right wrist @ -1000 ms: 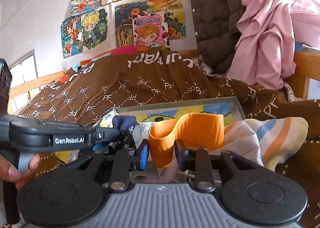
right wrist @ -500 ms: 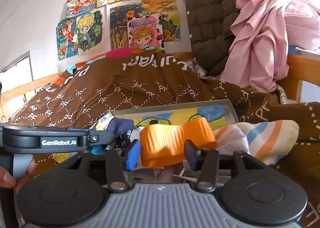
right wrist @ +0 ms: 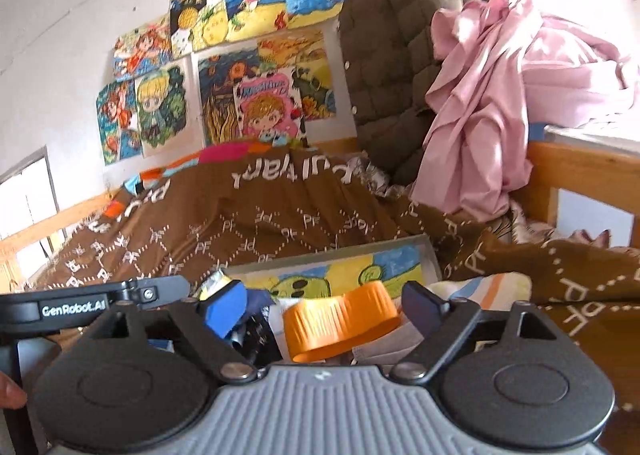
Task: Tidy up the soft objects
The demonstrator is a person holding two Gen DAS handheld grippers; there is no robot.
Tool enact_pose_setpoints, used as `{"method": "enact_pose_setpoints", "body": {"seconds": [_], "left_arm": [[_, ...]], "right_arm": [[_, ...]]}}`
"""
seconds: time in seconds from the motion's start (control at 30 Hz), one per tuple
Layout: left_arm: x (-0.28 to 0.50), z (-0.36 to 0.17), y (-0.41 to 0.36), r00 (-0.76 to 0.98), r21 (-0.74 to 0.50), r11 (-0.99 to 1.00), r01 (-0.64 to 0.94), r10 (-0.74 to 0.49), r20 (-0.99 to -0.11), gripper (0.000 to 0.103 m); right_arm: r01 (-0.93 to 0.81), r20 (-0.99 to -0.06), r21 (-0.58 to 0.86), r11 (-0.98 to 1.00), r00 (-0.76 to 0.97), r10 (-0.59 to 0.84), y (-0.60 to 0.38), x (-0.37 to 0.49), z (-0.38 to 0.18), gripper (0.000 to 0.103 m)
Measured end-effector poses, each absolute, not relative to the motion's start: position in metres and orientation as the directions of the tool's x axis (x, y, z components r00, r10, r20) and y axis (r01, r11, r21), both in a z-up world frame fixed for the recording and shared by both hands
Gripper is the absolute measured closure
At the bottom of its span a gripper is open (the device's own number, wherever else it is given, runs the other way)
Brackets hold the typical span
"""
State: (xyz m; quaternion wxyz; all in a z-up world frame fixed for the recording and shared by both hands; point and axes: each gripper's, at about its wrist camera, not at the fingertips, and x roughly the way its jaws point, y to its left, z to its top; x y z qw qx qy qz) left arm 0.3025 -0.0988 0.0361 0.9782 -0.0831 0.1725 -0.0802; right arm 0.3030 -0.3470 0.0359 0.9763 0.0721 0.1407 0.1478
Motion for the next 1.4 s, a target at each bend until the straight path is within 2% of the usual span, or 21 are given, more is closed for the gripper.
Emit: {"method": "enact_pose_setpoints", "body": {"seconds": [0.33, 0.9, 1.4], "left_arm": [[0.24, 0.066, -0.094, 0.948, -0.223, 0.968, 0.117, -0.176, -0.264, 0.001], [0.152, 0.079, -0.079, 0.96, -0.192, 0.974, 0.12, -0.163, -0.226, 0.001], [0.105, 0.066, -0.062, 0.97, -0.179, 0.981, 0.077, -0.115, -0.214, 0.001]], "right_arm": [[-0.225, -0.221, 0.191, 0.955, 0.938, 0.265, -0.353, 0.243, 0.062, 0.001], [-0.214, -0.201, 0.219, 0.952, 0.945, 0.259, -0.34, 0.167, 0.072, 0.0], [-0.231, -0.24, 0.182, 0.956, 0.932, 0.271, -0.32, 0.129, 0.059, 0.0]]}}
